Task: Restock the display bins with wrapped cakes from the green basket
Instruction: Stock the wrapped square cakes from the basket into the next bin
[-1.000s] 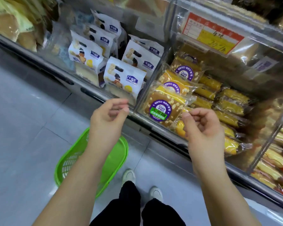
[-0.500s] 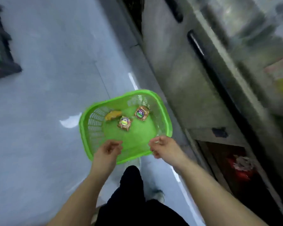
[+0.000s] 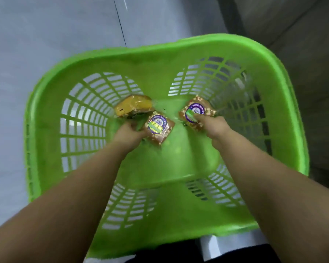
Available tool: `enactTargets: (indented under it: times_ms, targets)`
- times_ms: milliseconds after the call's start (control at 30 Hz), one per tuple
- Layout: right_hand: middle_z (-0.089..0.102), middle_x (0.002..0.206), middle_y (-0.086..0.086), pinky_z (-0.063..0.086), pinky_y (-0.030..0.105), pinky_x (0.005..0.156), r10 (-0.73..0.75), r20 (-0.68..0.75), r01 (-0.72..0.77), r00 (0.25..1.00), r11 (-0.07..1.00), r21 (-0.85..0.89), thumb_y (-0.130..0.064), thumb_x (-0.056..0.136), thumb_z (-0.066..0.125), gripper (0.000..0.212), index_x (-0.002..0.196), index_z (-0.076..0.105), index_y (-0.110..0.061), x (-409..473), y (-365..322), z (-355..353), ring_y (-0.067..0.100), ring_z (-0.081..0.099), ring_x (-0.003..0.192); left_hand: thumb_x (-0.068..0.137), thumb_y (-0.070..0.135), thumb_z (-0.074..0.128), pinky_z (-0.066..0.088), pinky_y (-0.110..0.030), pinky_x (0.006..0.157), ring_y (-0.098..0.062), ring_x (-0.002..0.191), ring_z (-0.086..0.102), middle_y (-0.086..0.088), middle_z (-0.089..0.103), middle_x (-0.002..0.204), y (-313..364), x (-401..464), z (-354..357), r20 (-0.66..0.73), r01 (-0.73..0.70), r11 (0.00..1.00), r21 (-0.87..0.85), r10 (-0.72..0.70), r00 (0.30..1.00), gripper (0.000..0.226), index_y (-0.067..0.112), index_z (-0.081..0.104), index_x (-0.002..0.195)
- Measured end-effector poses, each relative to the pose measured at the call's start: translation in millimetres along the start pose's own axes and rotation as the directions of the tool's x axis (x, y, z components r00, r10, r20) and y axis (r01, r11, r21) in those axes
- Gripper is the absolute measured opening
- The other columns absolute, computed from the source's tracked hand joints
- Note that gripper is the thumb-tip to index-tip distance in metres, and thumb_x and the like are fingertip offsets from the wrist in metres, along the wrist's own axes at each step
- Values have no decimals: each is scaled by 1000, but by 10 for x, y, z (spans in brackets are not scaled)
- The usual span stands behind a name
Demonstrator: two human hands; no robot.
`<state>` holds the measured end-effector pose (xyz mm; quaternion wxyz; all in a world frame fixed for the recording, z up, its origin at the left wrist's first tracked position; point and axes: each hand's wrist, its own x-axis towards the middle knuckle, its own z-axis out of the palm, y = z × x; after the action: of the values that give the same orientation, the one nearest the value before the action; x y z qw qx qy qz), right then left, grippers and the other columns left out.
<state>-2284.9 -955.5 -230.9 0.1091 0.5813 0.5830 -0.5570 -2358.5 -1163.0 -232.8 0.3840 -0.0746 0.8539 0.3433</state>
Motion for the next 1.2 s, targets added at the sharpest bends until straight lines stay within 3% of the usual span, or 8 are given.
enactTargets:
  times_ms: [200, 400, 567, 667, 767, 867, 1033, 1200]
  targets:
    - [60, 113, 3, 43, 21, 71, 53, -41, -41, 998, 965, 260, -35, 72, 78, 68, 125, 48, -6, 36, 6, 161, 11, 57, 80, 72, 37, 77, 34, -41, 109, -29, 130, 39, -15, 41, 141, -58, 216, 243, 39, -21, 999, 31, 19, 999, 84, 6, 34, 137]
    - [67, 91, -2, 49, 15, 56, -100, 35, 99, 994, 994, 42, -25, 67, 82, 44, 104, 60, -14, -34, 38, 37, 8, 62, 70, 62, 22, 85, 52, -35, 87, -26, 94, 64, -14, 67, 109, -107, -18, 167, 209, 132, 991, 1, -129, 969, 59, 6, 60, 113]
    - [71, 93, 6, 53, 25, 66, -138, 119, 143, 983, 989, -35, -19, 66, 82, 36, 98, 67, -12, -56, 34, -23, 15, 66, 74, 58, 14, 85, 52, -40, 86, -26, 91, 63, -10, 66, 105, -117, -344, -218, 44, 107, 979, -173, -101, 994, 66, 11, 54, 116]
    - [71, 86, 3, 47, 15, 46, -96, 204, 102, 974, 995, -20, -22, 68, 81, 37, 100, 66, -12, -118, 43, 28, 7, 65, 60, 52, 32, 87, 43, -31, 77, -22, 90, 53, -3, 58, 97, -63, -516, -419, -197, -237, 964, 125, 258, 946, 58, 15, 52, 95]
    - [72, 90, 7, 45, 13, 43, -95, 263, 107, 960, 994, -32, -19, 69, 80, 41, 106, 66, -9, -168, 88, 110, 10, 65, 62, 54, 37, 85, 31, -26, 87, -26, 109, 41, -10, 48, 115, -57, -509, -452, -219, -380, 852, 360, 473, 854, 63, 14, 52, 102]
    - [71, 97, 10, 44, 12, 44, -85, 282, 103, 956, 993, -50, -20, 69, 80, 46, 110, 64, -8, -195, 133, 173, 13, 65, 67, 59, 30, 85, 26, -33, 108, -32, 131, 30, -18, 32, 142, -144, -370, -376, -150, -295, 853, 431, 390, 908, 74, 6, 50, 119]
    - [72, 98, 9, 45, 15, 47, -31, 309, 58, 950, 995, -78, -22, 68, 81, 47, 111, 63, -10, -215, 206, 232, 14, 66, 68, 65, 35, 76, 25, -47, 105, -42, 133, 19, -16, -3, 155, -337, -228, -322, -81, -133, 617, 776, 306, 949, 67, 30, 46, 126]
    - [72, 91, 7, 46, 14, 44, -41, 347, 75, 937, 994, -84, -18, 68, 81, 37, 102, 65, -12, -230, 208, 220, 13, 67, 63, 57, 43, 81, 25, -46, 104, -38, 128, 26, -20, 24, 145, -291, -140, -369, -178, -117, 709, 696, 329, 928, 76, 24, 51, 124]
